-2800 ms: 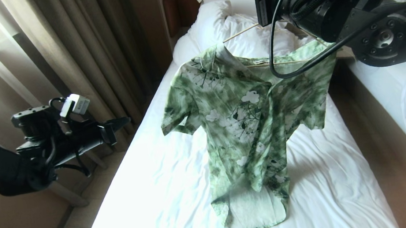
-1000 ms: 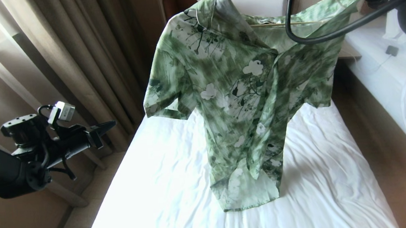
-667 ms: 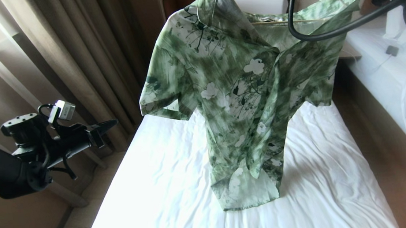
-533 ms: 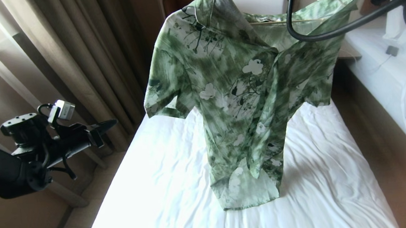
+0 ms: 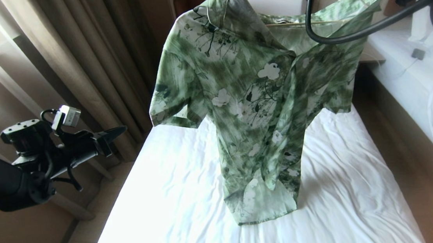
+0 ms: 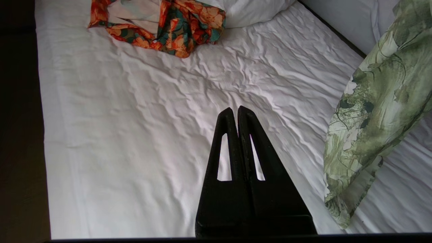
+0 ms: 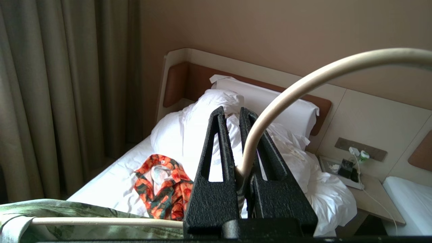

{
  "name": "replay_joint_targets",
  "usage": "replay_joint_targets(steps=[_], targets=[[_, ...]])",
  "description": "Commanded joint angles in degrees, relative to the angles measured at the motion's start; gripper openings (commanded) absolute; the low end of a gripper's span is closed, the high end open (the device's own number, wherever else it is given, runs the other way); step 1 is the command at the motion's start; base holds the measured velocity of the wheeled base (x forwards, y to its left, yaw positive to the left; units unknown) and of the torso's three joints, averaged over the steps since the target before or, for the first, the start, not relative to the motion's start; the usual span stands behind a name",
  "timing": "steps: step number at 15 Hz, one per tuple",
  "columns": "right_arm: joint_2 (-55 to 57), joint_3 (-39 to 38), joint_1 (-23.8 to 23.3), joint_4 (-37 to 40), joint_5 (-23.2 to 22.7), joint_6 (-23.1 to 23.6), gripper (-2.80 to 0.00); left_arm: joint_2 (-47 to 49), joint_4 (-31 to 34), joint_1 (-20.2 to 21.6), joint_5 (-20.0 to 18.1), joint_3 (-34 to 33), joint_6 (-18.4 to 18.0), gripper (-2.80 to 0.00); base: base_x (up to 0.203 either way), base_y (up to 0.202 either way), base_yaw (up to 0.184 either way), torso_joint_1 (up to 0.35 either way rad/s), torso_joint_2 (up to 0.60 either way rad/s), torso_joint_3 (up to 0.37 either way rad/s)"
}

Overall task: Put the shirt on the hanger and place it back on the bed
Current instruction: Take the clothes hanger out of the clothes

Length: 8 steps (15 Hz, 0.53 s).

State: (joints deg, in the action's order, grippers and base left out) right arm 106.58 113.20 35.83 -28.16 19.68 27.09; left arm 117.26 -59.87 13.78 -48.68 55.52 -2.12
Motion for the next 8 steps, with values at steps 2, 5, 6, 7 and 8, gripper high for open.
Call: replay_joint_targets(steps=[2,5,6,7,8], targets=[[0.0,-0.1,0.0,-0.2,0.1,0.2,-2.8,-0.3,-0.3,-0.1,-0.4,-0.1,0.0,-2.8,0.0,0.0,0.0,0.0,0.0,0.0],[0.0,-0.3,0.0,-0.4,0.1,0.2,-2.8,-0.3,-0.3,-0.1,-0.3,-0.1,0.0,-2.8,0.0,0.0,0.0,0.0,0.0,0.0],[0.1,-0.4,0.0,-0.4,0.1,0.2,-2.8,-0.5,-0.3,-0.2,-0.3,-0.2,0.0,-2.8,0.0,0.0,0.0,0.0,0.0,0.0],[0.4,-0.6,0.0,-0.4,0.4,0.1,-2.8,-0.5,-0.3,-0.7,-0.2,-0.2,0.0,-2.8,0.0,0.0,0.0,0.0,0.0,0.0],[0.7,-0.7,-0.1,-0.2,1.6,0.1,-2.8,-0.9,-0.3,-1.4,0.2,-0.3,0.7,-2.8,0.0,0.0,0.0,0.0,0.0,0.0]])
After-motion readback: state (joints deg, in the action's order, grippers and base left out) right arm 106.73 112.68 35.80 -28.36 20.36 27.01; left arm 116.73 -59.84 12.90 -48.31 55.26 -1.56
